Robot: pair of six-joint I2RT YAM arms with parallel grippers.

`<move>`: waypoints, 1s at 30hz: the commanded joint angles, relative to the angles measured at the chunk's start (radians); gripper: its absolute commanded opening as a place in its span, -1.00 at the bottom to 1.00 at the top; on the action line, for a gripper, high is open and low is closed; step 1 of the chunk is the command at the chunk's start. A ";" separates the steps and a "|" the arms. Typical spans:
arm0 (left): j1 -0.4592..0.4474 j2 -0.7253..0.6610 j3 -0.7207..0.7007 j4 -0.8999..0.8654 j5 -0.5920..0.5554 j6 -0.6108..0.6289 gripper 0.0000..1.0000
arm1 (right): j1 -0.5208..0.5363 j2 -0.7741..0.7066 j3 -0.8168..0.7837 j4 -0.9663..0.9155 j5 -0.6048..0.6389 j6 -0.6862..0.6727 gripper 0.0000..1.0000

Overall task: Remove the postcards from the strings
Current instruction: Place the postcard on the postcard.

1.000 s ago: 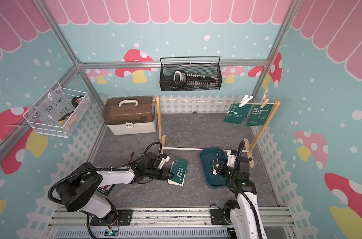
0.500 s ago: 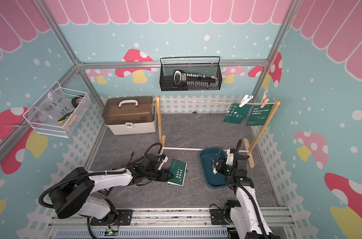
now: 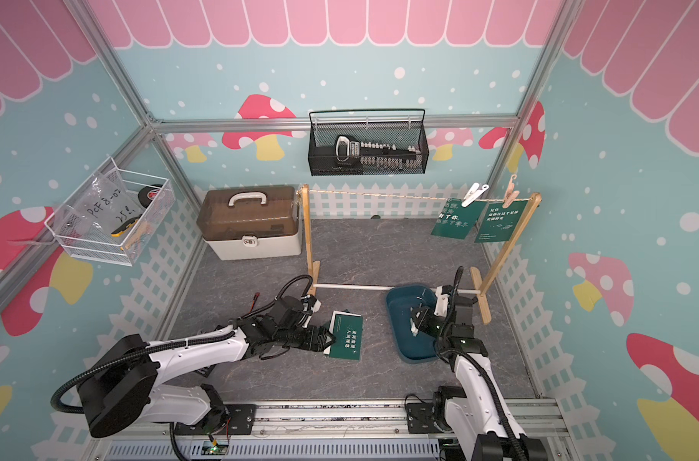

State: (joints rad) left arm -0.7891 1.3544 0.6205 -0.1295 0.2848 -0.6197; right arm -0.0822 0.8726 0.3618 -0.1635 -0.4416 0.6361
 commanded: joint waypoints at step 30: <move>-0.010 -0.193 0.175 0.215 -0.705 0.447 0.82 | 0.050 0.119 0.045 0.016 0.074 -0.066 0.03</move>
State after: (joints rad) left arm -0.7990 1.1381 0.7639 -0.1074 -0.2279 -0.3233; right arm -0.0395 1.0069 0.3744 -0.1246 -0.3725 0.5755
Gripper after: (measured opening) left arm 0.903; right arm 0.516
